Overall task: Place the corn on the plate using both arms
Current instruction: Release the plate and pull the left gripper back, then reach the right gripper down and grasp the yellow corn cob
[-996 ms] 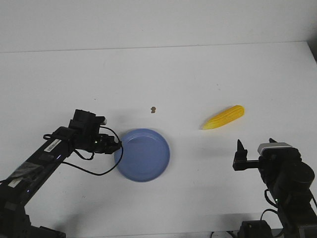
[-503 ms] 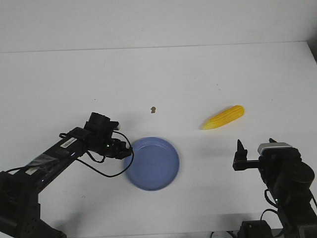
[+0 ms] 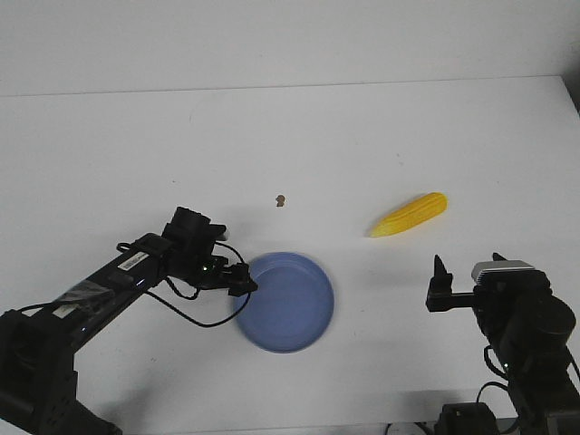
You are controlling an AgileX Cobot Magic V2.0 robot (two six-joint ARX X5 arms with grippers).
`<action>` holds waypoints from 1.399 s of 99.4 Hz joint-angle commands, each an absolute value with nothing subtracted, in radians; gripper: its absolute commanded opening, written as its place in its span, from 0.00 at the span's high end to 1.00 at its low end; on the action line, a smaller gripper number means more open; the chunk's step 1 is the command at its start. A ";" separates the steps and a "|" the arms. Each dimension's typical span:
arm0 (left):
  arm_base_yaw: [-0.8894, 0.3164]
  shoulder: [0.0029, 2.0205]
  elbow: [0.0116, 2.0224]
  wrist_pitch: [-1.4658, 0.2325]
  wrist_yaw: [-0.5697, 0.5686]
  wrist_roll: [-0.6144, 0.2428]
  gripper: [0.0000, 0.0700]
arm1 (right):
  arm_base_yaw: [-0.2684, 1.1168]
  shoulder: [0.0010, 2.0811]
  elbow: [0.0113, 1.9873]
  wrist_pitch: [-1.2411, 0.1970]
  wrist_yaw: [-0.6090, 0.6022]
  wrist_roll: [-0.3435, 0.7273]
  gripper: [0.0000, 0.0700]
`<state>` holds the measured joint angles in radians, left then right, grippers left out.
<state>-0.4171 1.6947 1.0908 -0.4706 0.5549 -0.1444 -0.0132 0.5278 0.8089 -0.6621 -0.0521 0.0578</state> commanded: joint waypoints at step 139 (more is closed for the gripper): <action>-0.131 1.244 1.093 -0.522 0.099 -0.088 0.04 | -0.022 0.790 0.848 -0.612 -0.024 0.345 0.00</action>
<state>-0.1291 1.2316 1.0836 -0.5259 0.0975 -0.0952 -0.0147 0.7151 0.8188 -0.6296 -0.0269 0.2508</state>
